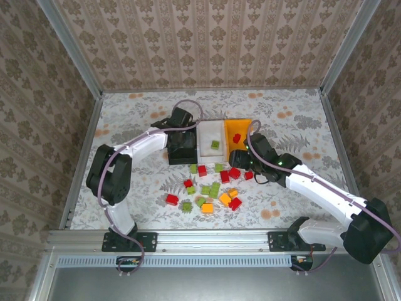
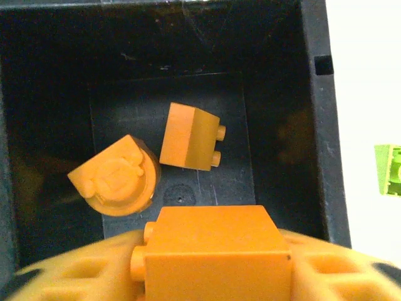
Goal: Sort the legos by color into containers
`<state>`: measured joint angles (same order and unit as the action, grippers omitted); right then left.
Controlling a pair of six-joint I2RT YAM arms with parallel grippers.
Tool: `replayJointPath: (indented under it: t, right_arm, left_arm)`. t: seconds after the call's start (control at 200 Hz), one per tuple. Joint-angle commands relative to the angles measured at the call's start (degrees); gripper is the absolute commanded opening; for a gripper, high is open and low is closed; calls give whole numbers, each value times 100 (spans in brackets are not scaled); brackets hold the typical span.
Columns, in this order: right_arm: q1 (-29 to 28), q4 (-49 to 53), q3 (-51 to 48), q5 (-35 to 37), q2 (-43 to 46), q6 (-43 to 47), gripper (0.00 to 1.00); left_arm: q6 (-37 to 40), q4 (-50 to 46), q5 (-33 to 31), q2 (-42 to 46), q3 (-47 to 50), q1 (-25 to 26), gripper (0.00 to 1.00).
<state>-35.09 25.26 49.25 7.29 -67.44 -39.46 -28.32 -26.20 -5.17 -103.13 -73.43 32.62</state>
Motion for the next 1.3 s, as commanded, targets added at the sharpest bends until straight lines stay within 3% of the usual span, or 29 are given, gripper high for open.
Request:
replayJointPath:
  t: [0.0, 0.125, 0.31, 0.65, 0.82, 0.97, 1.295]
  right_arm:
    - [28, 224, -70, 5, 124, -42, 73]
    - [29, 261, -90, -17, 126, -59, 74]
    - [29, 272, -185, -103, 100, -140, 74]
    - [26, 728, -419, -280, 17, -200, 75]
    - [-29, 753, -638, -769, -154, -175, 75]
    - [-571, 776, -803, -1306, -271, 132, 75]
    - [-1615, 859, -836, -915, -889, 598, 76]
  left_arm:
    - [82, -92, 1, 113, -164, -28, 65]
    - [35, -66, 70, 491, -82, 14, 83]
    - [-73, 24, 278, 1477, 224, 203, 100]
    - [-688, 594, 444, 3514, 2070, 740, 100]
    - [-1119, 642, 309, 4480, 3170, 882, 100]
    - [-1322, 411, 205, 5119, 3745, 879, 100]
    - [-1492, 163, 79, 5580, 4161, 756, 100]
